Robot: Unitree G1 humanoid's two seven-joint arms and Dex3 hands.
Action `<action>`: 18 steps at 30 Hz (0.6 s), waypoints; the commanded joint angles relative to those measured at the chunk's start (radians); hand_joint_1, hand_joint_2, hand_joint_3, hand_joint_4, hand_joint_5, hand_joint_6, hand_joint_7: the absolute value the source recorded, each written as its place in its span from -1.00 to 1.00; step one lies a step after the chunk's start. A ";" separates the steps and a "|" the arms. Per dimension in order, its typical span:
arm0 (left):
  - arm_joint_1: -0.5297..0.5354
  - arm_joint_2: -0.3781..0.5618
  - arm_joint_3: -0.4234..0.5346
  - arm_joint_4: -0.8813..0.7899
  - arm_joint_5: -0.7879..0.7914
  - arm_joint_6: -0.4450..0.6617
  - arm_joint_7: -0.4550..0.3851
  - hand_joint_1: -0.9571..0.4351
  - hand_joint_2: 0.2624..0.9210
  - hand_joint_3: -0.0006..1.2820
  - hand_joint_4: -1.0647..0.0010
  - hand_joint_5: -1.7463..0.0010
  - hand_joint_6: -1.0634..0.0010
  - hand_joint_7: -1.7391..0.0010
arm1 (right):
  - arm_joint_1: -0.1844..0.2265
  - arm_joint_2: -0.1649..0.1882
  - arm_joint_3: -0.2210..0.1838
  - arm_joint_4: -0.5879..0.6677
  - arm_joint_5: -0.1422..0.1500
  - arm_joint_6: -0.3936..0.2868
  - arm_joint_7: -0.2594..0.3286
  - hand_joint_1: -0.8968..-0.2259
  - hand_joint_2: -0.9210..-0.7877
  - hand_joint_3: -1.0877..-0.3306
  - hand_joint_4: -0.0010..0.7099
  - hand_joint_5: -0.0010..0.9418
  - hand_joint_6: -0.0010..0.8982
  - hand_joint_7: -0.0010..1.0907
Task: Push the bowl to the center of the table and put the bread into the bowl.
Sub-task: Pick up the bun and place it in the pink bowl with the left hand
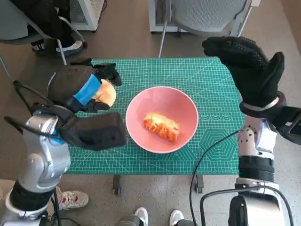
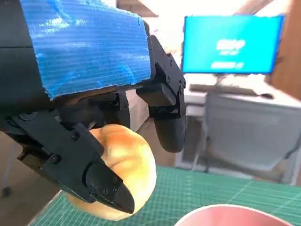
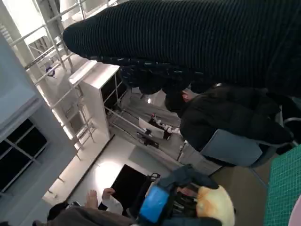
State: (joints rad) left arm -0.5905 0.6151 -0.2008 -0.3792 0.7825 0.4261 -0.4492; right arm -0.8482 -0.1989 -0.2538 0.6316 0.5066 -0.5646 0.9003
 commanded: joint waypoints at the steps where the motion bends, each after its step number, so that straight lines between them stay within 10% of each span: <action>1: 0.005 -0.006 0.026 -0.041 -0.010 -0.049 0.018 0.38 0.91 -0.96 -0.52 -0.30 -0.40 -0.08 | 0.005 -0.001 0.001 0.013 -0.001 0.008 0.009 -0.37 -1.00 -0.17 -0.01 -0.99 -0.10 -0.99; 18: -0.045 -0.097 -0.026 0.063 0.003 -0.183 0.090 0.38 0.92 -0.97 -0.52 -0.24 -0.37 -0.16 | 0.021 0.000 -0.002 -0.006 -0.006 -0.002 0.001 -0.37 -1.00 -0.18 -0.02 -1.00 -0.10 -0.99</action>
State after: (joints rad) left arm -0.6089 0.5381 -0.2082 -0.3296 0.7749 0.2650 -0.3762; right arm -0.8478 -0.1976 -0.2574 0.6273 0.5065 -0.5670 0.9006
